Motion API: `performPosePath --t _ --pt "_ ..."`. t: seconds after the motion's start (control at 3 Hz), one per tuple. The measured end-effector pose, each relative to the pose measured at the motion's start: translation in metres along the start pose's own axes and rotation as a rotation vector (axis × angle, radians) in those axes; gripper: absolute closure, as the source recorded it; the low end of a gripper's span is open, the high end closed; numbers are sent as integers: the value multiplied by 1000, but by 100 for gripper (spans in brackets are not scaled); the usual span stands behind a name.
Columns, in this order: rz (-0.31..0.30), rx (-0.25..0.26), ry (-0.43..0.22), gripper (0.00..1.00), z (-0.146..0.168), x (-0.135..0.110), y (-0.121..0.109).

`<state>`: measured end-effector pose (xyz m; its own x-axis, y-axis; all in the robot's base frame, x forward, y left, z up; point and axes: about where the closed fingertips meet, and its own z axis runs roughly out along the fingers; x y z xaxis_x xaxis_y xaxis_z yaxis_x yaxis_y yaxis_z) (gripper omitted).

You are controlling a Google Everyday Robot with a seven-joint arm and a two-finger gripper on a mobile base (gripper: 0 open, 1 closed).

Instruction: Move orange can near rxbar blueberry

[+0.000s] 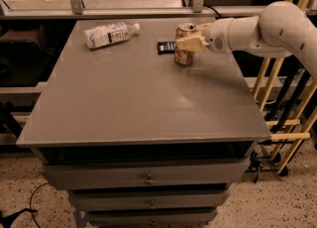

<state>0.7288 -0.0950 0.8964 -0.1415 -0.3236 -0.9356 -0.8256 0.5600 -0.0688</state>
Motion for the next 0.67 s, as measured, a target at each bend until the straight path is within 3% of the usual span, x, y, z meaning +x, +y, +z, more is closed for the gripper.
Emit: performPosePath --t 0.33,0.67 --pt "0 -5 0 59 3 0 2" --pt "0 -12 0 28 7 0 4"
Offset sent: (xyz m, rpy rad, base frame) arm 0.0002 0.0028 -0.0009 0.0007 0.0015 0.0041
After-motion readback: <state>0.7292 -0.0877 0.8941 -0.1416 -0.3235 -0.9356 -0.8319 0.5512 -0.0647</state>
